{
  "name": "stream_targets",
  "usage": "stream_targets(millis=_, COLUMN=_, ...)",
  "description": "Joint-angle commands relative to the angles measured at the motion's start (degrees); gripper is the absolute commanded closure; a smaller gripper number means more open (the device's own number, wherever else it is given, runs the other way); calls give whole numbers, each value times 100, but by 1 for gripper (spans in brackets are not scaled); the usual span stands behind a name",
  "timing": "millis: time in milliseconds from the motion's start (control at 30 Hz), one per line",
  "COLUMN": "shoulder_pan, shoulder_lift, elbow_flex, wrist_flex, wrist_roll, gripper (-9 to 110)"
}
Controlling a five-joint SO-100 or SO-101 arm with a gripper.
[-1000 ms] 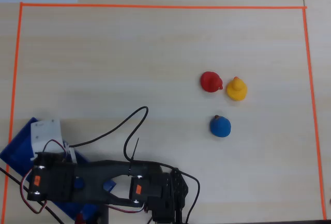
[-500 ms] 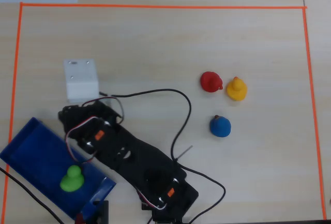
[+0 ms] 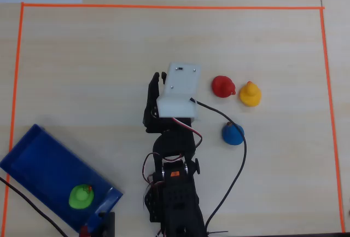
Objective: Grasp green duck and put it into box.
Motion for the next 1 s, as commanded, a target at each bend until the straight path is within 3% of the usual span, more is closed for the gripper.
stream_targets(millis=0, shoulder_pan=325, shoulder_lift=861, elbow_flex=1758, wrist_flex=-281, wrist_roll=-176, gripper=101)
stream_targets(millis=100, shoulder_pan=483, shoulder_lift=861, elbow_flex=2285, wrist_flex=-220, wrist_roll=-325, gripper=101)
stream_targets(millis=367, shoulder_pan=352, shoulder_lift=870, elbow_flex=2285, wrist_flex=3103, wrist_roll=-1512, gripper=101)
stream_targets(millis=467, shoulder_pan=387, shoulder_lift=870, elbow_flex=2285, wrist_flex=4034, wrist_roll=-1494, gripper=101)
stream_targets(millis=600, shoulder_pan=791, shoulder_lift=861, elbow_flex=2294, wrist_flex=4061, wrist_roll=-1433, gripper=92)
stream_targets(millis=967, shoulder_pan=826, shoulder_lift=861, elbow_flex=2294, wrist_flex=4061, wrist_roll=-1433, gripper=93)
